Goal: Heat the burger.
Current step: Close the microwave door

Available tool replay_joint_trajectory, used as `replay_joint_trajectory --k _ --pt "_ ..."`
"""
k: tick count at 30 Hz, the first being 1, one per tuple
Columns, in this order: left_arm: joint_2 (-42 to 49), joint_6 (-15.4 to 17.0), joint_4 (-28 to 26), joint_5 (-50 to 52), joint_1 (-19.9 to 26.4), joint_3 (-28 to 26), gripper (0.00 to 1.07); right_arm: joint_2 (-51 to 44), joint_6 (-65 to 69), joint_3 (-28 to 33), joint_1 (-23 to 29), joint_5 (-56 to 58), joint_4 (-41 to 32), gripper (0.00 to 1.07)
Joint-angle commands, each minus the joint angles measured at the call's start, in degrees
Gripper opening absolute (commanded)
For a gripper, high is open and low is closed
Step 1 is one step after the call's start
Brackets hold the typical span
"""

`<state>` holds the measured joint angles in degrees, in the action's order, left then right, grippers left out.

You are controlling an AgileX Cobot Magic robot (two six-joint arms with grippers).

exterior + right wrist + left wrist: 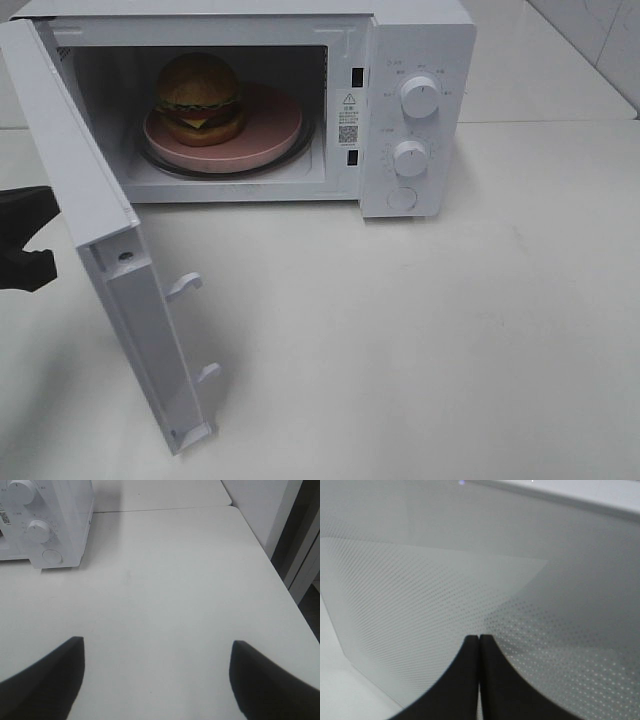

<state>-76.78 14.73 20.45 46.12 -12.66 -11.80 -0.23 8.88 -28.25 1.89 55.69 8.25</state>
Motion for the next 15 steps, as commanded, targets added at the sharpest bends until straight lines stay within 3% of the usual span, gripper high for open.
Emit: replay_joint_trajectory --k 1,7,10,15 --pt "-2.6 -4.0 -6.8 3.2 -4.2 -0.5 0.00 -1.5 0.0 0.2 -0.4 -0.5 -0.1 0.76" --pt "-6.1 -7.7 -15.6 4.4 -9.9 -0.8 0.00 -1.5 0.0 0.2 -0.4 -0.5 -0.1 0.76" --pt "-7.4 -8.7 -17.5 5.1 -12.0 -1.6 0.00 -1.5 0.0 0.2 -0.4 -0.5 -0.1 0.76" --pt "-12.3 -9.8 -23.5 5.4 -17.5 -6.6 0.00 -1.5 0.0 0.2 -0.4 -0.5 -0.1 0.76"
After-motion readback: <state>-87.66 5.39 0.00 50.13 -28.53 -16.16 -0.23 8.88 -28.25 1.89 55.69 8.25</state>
